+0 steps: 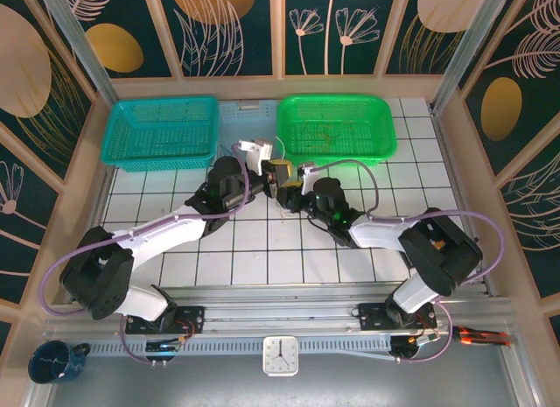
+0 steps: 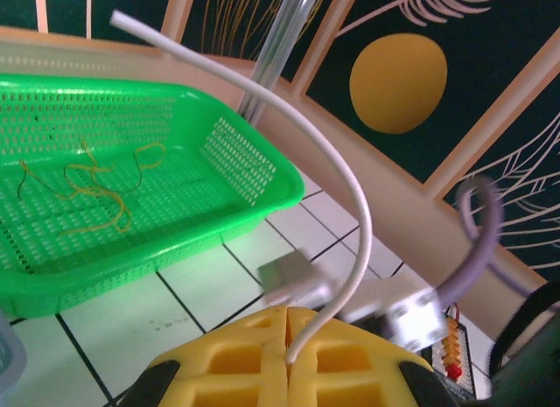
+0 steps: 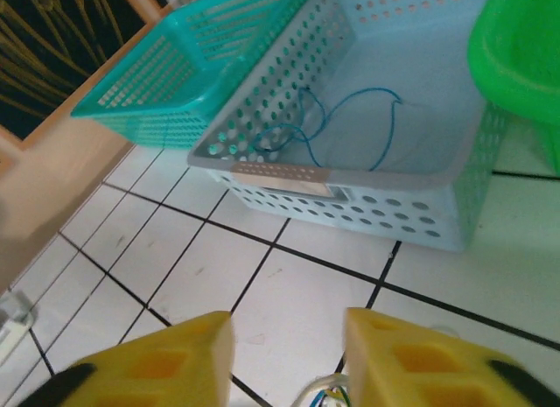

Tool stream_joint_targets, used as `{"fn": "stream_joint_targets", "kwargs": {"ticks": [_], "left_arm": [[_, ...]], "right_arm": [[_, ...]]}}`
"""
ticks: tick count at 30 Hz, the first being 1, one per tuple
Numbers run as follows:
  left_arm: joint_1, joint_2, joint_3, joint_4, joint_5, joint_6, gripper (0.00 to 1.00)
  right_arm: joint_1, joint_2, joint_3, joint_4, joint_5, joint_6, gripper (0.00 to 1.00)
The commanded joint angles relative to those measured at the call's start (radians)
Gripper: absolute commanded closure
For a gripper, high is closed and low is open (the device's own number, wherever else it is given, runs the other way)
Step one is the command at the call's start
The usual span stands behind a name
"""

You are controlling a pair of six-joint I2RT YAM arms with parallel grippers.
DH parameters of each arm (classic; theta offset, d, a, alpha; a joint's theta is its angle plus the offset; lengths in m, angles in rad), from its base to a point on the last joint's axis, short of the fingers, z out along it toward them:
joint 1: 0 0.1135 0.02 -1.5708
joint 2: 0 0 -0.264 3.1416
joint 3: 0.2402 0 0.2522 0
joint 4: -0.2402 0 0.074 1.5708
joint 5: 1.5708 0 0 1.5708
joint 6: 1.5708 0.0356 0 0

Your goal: Untangle the cables

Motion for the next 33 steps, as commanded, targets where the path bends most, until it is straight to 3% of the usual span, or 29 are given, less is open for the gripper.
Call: {"fn": "stream_joint_targets", "kwargs": {"ticks": [1, 6, 33], "left_arm": [[0.005, -0.052, 0.061, -0.009, 0.016, -0.033, 1.0], [0.004, -0.077, 0.125, -0.057, 0.018, -0.058, 1.0], [0.014, -0.095, 0.587, -0.292, 0.034, -0.062, 1.0]], "right_arm": [[0.008, 0.036, -0.006, 0.092, 0.043, 0.029, 0.74], [0.007, 0.073, -0.06, 0.139, 0.058, 0.076, 0.8], [0.011, 0.178, -0.157, 0.231, 0.098, 0.178, 0.8]]}}
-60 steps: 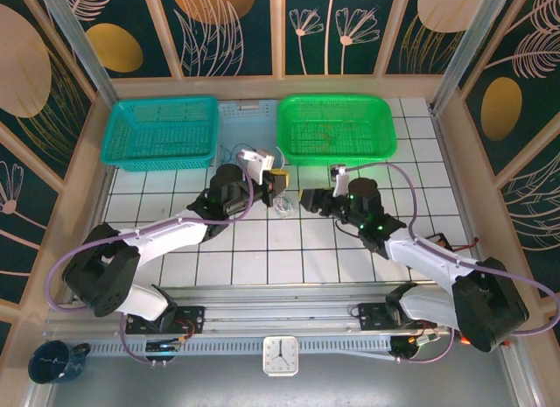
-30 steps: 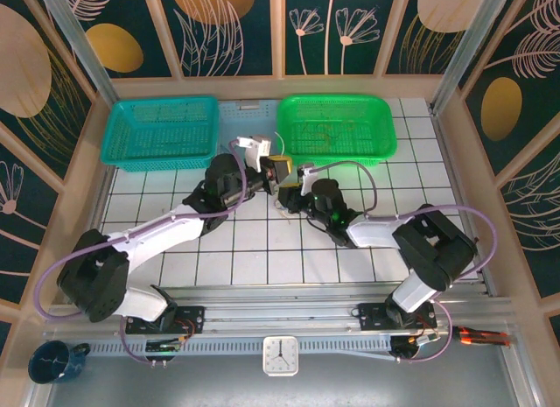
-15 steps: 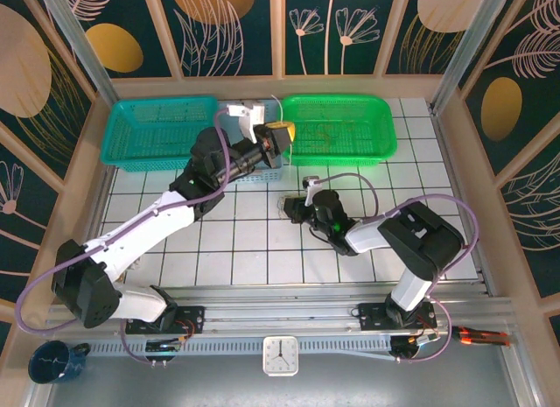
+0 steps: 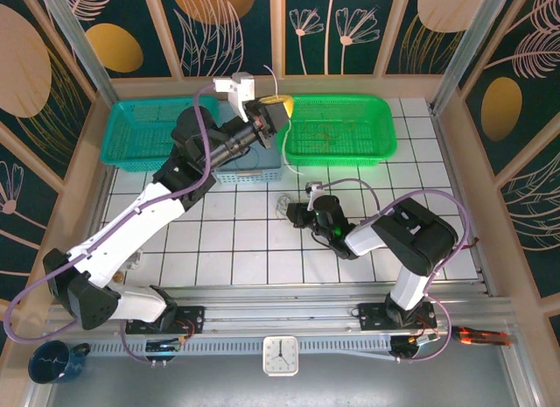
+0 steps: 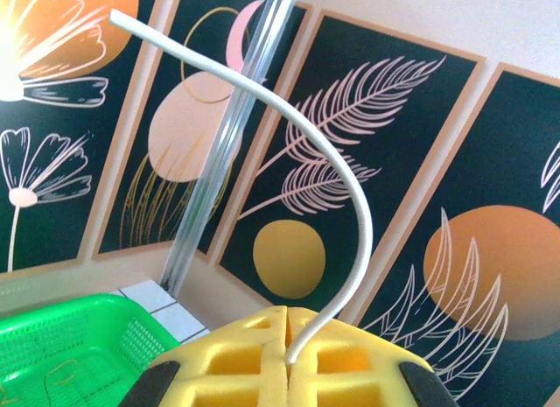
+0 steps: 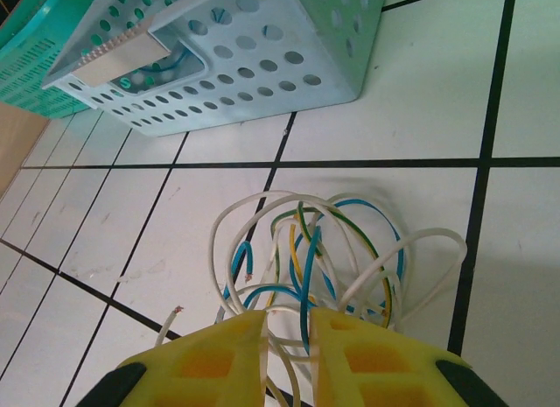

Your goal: Untangle the cables

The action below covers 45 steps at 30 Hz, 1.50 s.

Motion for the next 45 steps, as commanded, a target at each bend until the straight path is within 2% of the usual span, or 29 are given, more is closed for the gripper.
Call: {"fn": "stream_joint_targets", "kwargs": {"ticks": [1, 5, 11, 14, 18, 21, 25, 34, 37, 45], "left_arm": [[0.01, -0.026, 0.06, -0.022, 0.005, -0.014, 1.0], [0.018, -0.027, 0.107, -0.044, -0.017, 0.001, 1.0], [0.061, -0.017, 0.183, -0.144, -0.101, 0.1, 1.0], [0.097, -0.008, 0.203, -0.184, -0.163, 0.154, 1.0], [0.154, 0.011, 0.212, -0.23, -0.257, 0.221, 1.0], [0.234, 0.032, 0.199, -0.244, -0.28, 0.224, 1.0], [0.362, 0.058, 0.144, -0.217, -0.312, 0.199, 1.0], [0.627, 0.143, 0.002, -0.069, -0.362, 0.106, 1.0], [0.684, 0.194, -0.009, -0.032, -0.35, 0.085, 1.0], [0.752, 0.323, -0.018, 0.001, -0.345, 0.071, 1.0]], "right_arm": [[0.008, 0.012, -0.014, 0.047, 0.034, 0.017, 0.8], [0.009, 0.01, -0.021, 0.048, 0.033, 0.02, 0.8], [0.009, -0.016, -0.025, 0.041, 0.028, 0.025, 0.76], [0.009, -0.043, -0.018, 0.022, 0.012, 0.02, 0.71], [0.009, -0.086, 0.005, -0.022, -0.017, 0.005, 0.58], [0.01, -0.125, 0.026, -0.062, -0.031, -0.011, 0.49], [0.011, -0.174, 0.058, -0.123, -0.044, -0.034, 0.41], [0.01, -0.268, 0.097, -0.206, -0.056, -0.062, 0.36], [0.008, -0.307, 0.101, -0.241, -0.048, -0.073, 0.35], [0.004, -0.393, 0.101, -0.328, -0.016, -0.094, 0.35]]}}
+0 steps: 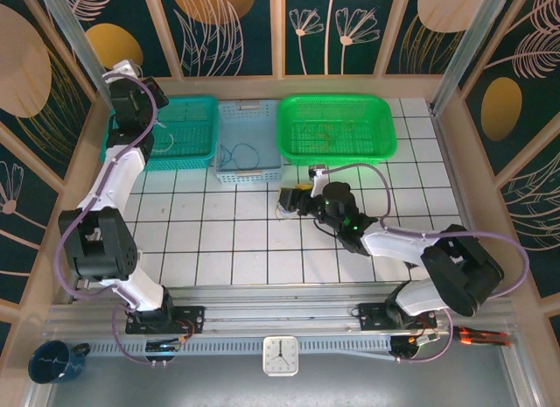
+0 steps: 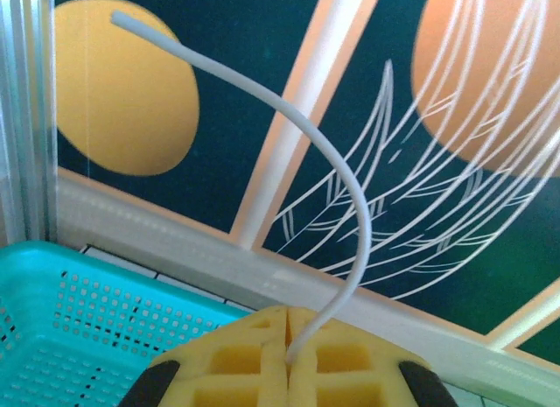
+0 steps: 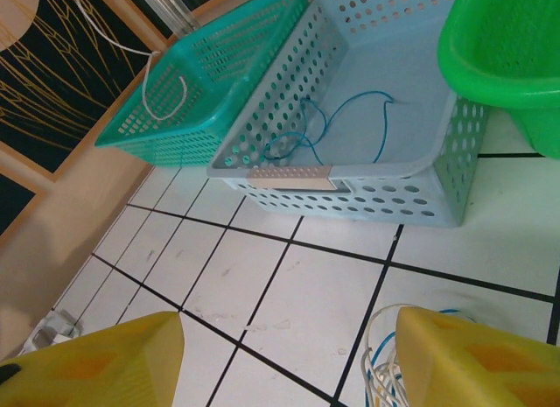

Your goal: Untangle the cables

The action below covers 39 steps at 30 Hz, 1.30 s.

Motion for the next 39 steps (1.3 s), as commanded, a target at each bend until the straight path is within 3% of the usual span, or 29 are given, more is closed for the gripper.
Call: {"fn": "stream_joint_targets", "kwargs": {"ticks": [1, 5, 6, 8, 10, 12, 15, 18, 32, 39], "left_arm": [[0.019, 0.041, -0.019, 0.062, -0.002, -0.027, 1.0], [0.03, 0.086, -0.027, 0.055, 0.003, -0.034, 1.0], [0.034, 0.093, -0.025, 0.049, 0.008, -0.035, 0.93], [0.038, 0.099, -0.019, 0.036, 0.02, -0.043, 0.57], [0.038, 0.093, -0.022, 0.03, 0.029, -0.053, 0.32], [0.038, 0.087, -0.018, 0.026, 0.038, -0.064, 0.19], [0.038, 0.076, 0.0, 0.006, 0.061, -0.075, 0.06], [0.038, 0.07, 0.017, -0.014, 0.108, -0.093, 0.01], [0.033, -0.042, -0.101, 0.049, 0.447, -0.249, 0.01], [-0.059, -0.138, -0.238, 0.041, 0.486, -0.234, 0.01]], "right_arm": [[0.001, -0.044, 0.024, -0.056, 0.034, -0.027, 0.35], [-0.005, -0.08, 0.017, -0.091, 0.052, -0.03, 0.35], [-0.005, -0.087, 0.017, -0.101, 0.056, -0.031, 0.35], [-0.009, -0.101, 0.015, -0.118, 0.064, -0.032, 0.35], [-0.01, -0.115, 0.013, -0.134, 0.073, -0.031, 0.35], [-0.015, -0.123, 0.013, -0.148, 0.08, -0.031, 0.35], [-0.02, -0.132, 0.012, -0.164, 0.08, -0.03, 0.35], [-0.024, -0.134, 0.012, -0.176, 0.08, -0.028, 0.35], [-0.05, -0.103, 0.01, -0.216, 0.089, -0.015, 0.37], [-0.092, -0.055, 0.006, -0.233, 0.048, 0.015, 0.43]]}}
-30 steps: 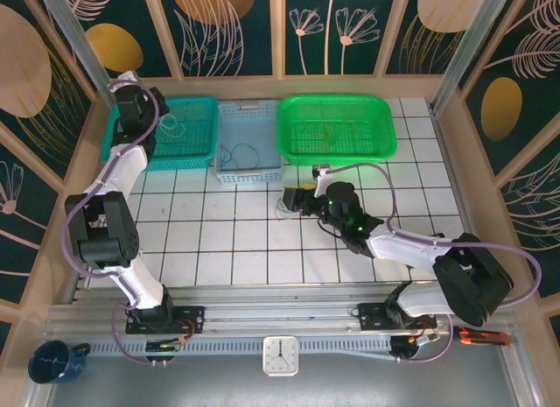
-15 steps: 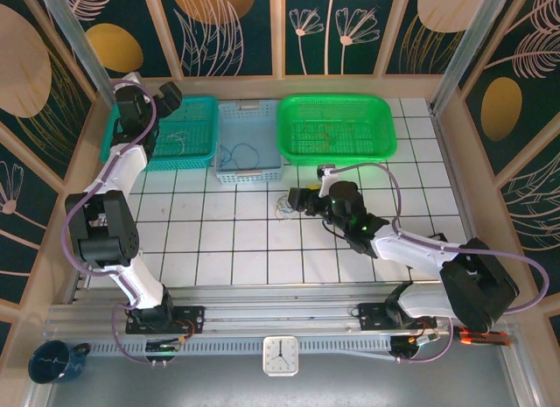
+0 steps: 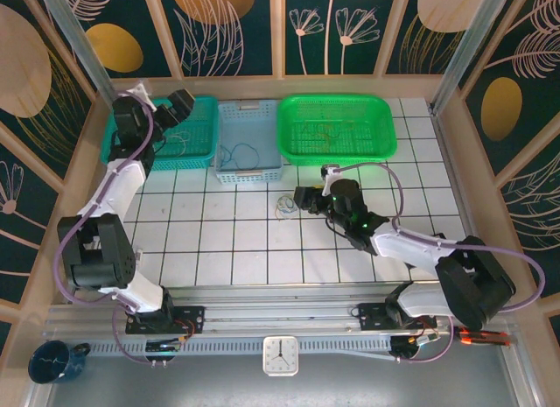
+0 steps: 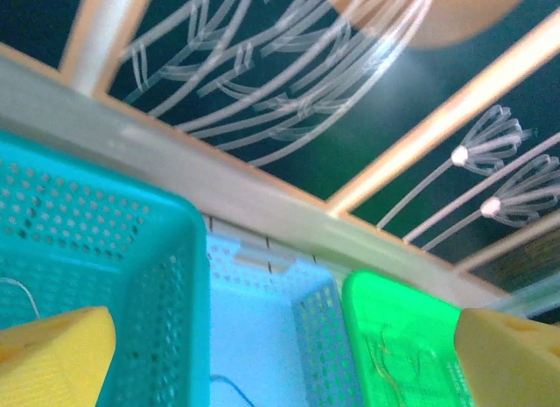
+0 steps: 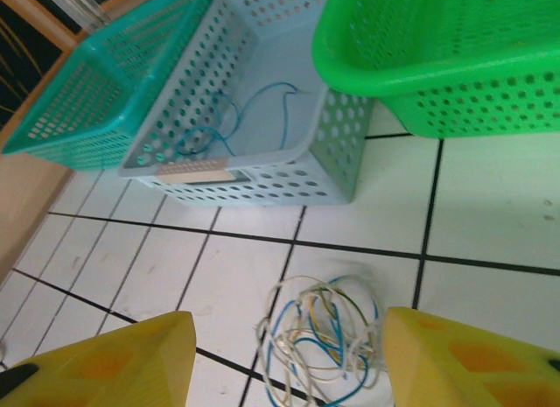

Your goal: Untangle the cables

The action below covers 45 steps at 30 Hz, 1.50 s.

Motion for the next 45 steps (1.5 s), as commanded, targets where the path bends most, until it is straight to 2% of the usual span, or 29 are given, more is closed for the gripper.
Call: {"fn": "stream_joint_targets", "kwargs": {"ticks": [1, 9, 15, 20, 28, 40, 45], "left_arm": [[-0.072, -0.06, -0.064, 0.015, 0.054, -0.004, 0.01], [-0.241, -0.157, -0.309, 0.097, 0.011, -0.039, 0.01], [-0.346, -0.185, -0.444, 0.135, -0.026, -0.069, 0.01], [-0.361, -0.19, -0.55, 0.229, -0.039, -0.142, 0.01], [-0.362, -0.173, -0.538, 0.233, -0.077, -0.153, 0.01], [-0.362, -0.16, -0.548, 0.267, -0.068, -0.179, 0.01], [-0.362, -0.157, -0.551, 0.28, -0.063, -0.182, 0.01]], "right_arm": [[-0.025, 0.029, 0.003, -0.02, -0.022, 0.026, 0.45], [-0.058, 0.094, -0.005, 0.003, -0.101, 0.066, 0.56], [-0.044, 0.11, -0.008, 0.018, -0.156, 0.079, 0.69], [0.036, 0.1, -0.01, 0.0, -0.146, 0.089, 0.74], [0.186, 0.193, 0.057, -0.022, -0.066, 0.099, 0.74], [0.214, 0.334, 0.187, -0.111, 0.068, 0.094, 0.75], [0.214, 0.361, 0.194, -0.127, 0.08, 0.096, 0.71]]}}
